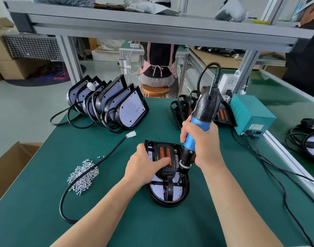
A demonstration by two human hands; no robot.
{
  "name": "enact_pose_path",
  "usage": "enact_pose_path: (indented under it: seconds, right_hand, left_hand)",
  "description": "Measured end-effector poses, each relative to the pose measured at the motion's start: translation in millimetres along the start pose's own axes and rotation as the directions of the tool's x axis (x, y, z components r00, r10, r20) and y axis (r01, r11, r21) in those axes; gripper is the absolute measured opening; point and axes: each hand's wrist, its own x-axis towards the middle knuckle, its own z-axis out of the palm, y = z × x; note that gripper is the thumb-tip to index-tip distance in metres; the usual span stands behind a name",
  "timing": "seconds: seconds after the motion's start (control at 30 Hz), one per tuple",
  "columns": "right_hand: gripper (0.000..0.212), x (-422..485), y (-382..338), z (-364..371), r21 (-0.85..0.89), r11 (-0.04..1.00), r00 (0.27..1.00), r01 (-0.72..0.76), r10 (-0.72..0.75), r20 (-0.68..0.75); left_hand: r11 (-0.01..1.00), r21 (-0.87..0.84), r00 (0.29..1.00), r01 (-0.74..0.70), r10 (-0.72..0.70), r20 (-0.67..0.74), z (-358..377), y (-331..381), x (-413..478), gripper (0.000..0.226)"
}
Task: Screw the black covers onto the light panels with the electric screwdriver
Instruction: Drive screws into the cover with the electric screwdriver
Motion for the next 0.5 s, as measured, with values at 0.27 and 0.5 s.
enact_pose_path:
  seconds: [0.27, 0.5]
  right_hand:
    - [0.011, -0.4, -12.6, -11.5, 0.071, 0.997, 0.999, -0.022, 0.02, 0.031]
    - [0.013, 2.5, -56.5, -12.2, 0.154, 0.979, 0.984, 0.137, -0.117, -0.131]
  left_hand:
    - [0.999, 0.037, 1.0, 0.019, -0.02, 0.02, -3.7, 2.3, -0.3, 0.069]
    - [0.999, 0.05, 0.999, -0.002, -0.001, 0.049, -7.7, 6.0, -5.8, 0.069]
